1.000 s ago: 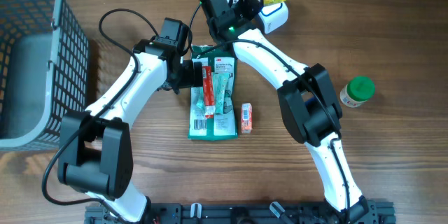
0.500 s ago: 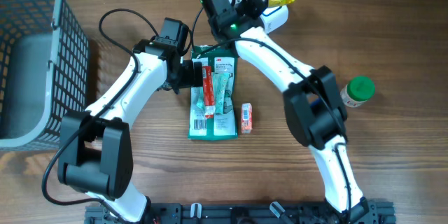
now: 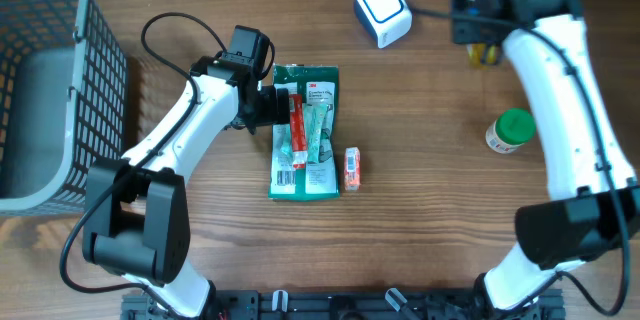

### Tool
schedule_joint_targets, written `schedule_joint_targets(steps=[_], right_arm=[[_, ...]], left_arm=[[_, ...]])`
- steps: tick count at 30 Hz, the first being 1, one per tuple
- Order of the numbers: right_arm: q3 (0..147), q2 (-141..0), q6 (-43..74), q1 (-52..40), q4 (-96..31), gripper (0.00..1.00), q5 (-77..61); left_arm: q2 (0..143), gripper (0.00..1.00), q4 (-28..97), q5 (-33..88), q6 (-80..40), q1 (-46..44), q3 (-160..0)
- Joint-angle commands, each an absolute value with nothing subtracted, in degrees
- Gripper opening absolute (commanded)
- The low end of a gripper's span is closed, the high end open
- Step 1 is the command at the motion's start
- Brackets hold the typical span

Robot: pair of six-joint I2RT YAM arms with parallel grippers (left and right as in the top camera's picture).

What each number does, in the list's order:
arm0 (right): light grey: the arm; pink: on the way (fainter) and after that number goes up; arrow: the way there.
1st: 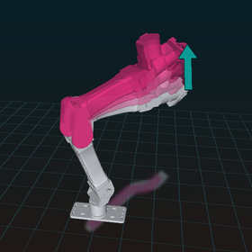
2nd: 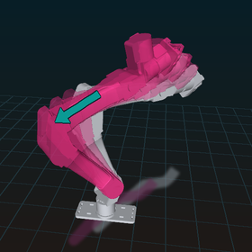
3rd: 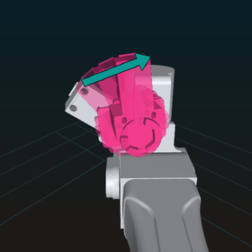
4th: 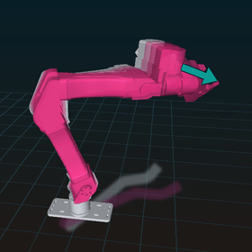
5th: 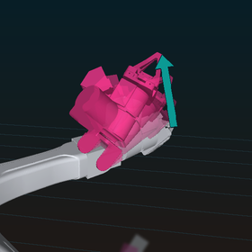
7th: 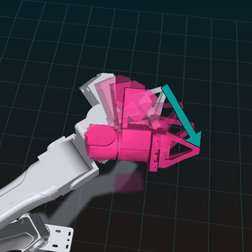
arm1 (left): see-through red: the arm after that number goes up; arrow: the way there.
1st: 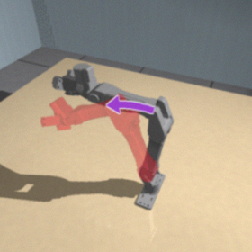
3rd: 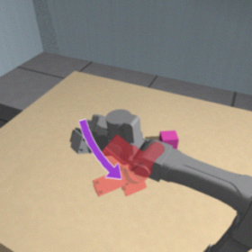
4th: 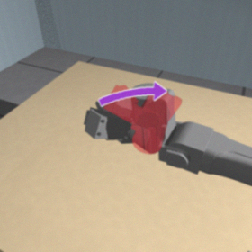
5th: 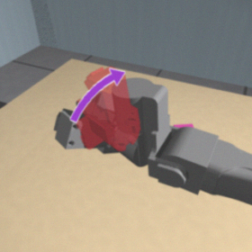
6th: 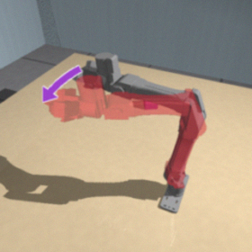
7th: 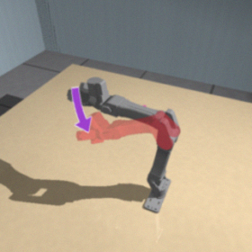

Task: Scan the item barcode
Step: 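Move the oil bottle right and stand it beside the green-lidded jar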

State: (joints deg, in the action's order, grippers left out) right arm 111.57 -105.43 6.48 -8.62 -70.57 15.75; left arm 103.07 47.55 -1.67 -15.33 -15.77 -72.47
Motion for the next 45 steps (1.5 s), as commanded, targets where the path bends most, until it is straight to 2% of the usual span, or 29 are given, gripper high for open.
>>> schedule_joint_targets(steps=[1, 6, 9, 11, 16, 20, 26, 37, 42, 45], right_arm=[[106.2, -106.0, 9.1, -1.8, -68.9, 0.24, 3.9], [96.7, -106.0, 9.0, 3.3, -62.4, 0.24, 3.7], [92.7, -106.0, 9.0, 3.8, -58.0, 0.25, 3.8], [90.0, -106.0, 9.0, 3.8, -55.5, 0.31, 4.2], [84.3, -106.0, 9.2, 3.8, -50.0, 0.33, 4.9], [83.6, -106.0, 9.2, 3.8, -50.0, 0.32, 7.6], [83.6, -106.0, 11.9, 5.1, -49.8, 0.36, 12.1], [83.6, -106.0, 15.6, 17.5, -49.1, 0.31, 3.7], [83.6, -106.0, 15.2, 18.0, -49.5, 0.35, 3.9], [83.6, -106.0, 15.4, 18.0, -49.5, 0.46, 4.0]], left_arm=[[102.1, 1.00, 47.5, -2.0, -15.4, -16.0, -72.2], [102.1, 1.00, 47.5, -2.0, -15.4, -16.0, -72.2], [102.1, 1.00, 47.5, -2.0, -15.4, -16.0, -72.2], [102.1, 1.00, 47.6, -2.0, -15.4, -16.0, -72.2], [102.1, 1.00, 47.6, -2.0, -15.4, -16.0, -72.2], [102.1, 1.00, 47.6, -2.0, -15.4, -16.0, -72.2], [102.1, 1.00, 47.6, -2.0, -15.4, -16.0, -72.2], [102.1, 1.00, 47.6, -2.0, -15.4, -16.0, -72.2], [102.1, 1.00, 47.6, -2.0, -15.4, -16.0, -72.2], [102.1, 1.00, 47.5, -2.0, -15.4, -16.0, -72.2]])
